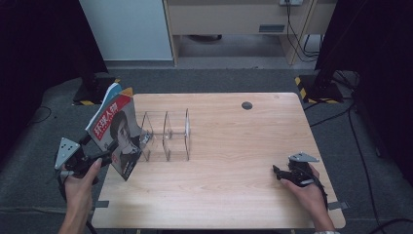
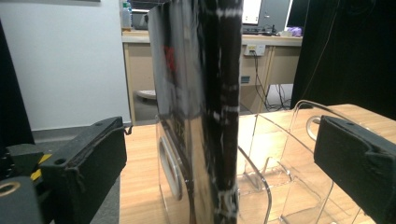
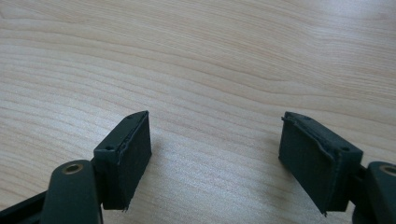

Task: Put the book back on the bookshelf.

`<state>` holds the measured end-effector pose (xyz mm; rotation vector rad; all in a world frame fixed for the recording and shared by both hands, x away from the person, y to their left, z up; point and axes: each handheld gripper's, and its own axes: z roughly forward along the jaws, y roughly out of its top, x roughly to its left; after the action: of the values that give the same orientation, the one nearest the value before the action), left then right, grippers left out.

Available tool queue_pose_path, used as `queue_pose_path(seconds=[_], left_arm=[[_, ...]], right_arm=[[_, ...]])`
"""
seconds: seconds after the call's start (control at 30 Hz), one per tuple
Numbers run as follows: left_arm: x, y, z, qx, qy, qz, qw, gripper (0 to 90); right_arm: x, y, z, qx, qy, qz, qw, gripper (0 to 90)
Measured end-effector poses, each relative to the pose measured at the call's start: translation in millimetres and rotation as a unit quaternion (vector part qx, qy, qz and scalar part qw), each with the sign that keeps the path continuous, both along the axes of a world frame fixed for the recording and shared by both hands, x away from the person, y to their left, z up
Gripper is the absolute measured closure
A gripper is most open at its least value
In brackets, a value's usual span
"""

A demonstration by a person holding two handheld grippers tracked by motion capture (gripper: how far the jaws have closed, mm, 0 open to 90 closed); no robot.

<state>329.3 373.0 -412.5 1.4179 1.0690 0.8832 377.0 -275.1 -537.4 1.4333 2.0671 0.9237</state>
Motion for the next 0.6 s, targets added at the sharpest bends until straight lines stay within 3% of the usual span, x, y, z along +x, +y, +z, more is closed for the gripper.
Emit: queue_pose_path(seconds=[0.6], left_arm=[[-15.4,1.1,-14.5,-0.006,0.019,-0.006,0.9998,2.7]], right_arm=[[-0.4,0.5,0.0,0.0,0.001,0.0,1.0,25.2]])
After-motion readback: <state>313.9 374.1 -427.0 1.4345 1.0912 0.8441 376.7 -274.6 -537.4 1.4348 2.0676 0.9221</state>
